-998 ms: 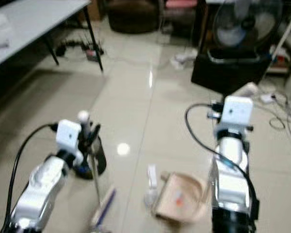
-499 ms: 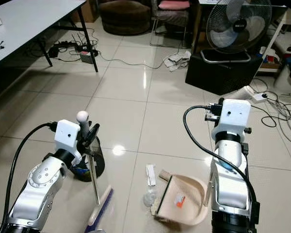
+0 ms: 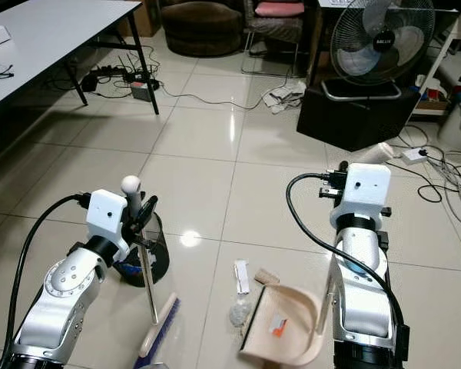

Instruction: Sweep floor

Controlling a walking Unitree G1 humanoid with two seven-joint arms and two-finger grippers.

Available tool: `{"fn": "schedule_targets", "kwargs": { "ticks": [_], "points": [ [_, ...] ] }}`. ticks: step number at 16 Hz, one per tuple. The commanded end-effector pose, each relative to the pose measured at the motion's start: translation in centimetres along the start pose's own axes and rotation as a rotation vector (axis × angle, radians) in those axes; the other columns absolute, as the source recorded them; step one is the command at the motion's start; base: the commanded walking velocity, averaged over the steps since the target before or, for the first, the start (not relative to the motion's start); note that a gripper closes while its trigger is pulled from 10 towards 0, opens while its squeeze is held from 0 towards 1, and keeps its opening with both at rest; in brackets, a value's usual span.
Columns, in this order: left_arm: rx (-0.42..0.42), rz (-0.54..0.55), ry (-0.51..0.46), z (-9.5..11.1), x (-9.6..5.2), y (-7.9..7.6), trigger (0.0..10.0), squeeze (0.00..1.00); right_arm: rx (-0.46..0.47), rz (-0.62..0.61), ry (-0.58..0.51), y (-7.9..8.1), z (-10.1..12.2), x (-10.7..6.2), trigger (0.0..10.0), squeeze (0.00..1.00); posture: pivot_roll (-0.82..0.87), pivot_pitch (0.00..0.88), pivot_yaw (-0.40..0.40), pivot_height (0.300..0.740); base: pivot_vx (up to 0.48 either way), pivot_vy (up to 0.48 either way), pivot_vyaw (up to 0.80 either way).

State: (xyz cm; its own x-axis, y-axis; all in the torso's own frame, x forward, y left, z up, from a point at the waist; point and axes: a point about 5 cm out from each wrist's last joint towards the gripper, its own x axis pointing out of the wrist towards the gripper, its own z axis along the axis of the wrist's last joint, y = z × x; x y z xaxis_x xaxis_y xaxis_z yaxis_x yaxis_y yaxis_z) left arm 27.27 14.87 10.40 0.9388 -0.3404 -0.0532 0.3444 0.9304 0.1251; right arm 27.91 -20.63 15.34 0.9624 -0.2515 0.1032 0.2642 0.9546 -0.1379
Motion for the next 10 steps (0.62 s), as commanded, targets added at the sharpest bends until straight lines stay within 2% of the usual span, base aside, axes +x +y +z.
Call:
{"fn": "schedule_targets", "kwargs": {
  "ticks": [1, 3, 10],
  "points": [
    [0.017, 0.000, -0.030, 0.9, 0.3, 0.3, 10.0, 0.00, 0.016, 0.018, -0.059, 0.4, 1.2, 0.0, 10.0, 0.00, -0.02, 0.048, 0.059, 0.740, 0.000, 0.000, 0.00],
    [0.014, -0.001, -0.033, 1.0, 0.4, 0.3, 10.0, 0.00, 0.030, 0.054, -0.077, 0.9, 1.6, 0.1, 10.0, 0.00, -0.02, 0.049, 0.055, 0.740, 0.000, 0.000, 0.00],
    [0.015, 0.003, -0.035, 1.1, 0.5, 0.3, 10.0, 0.00, 0.032, 0.092, -0.107, 1.6, 2.0, 0.2, 10.0, 0.00, -0.02, 0.048, 0.055, 0.740, -0.298, 0.000, 0.00]
  ]
}}
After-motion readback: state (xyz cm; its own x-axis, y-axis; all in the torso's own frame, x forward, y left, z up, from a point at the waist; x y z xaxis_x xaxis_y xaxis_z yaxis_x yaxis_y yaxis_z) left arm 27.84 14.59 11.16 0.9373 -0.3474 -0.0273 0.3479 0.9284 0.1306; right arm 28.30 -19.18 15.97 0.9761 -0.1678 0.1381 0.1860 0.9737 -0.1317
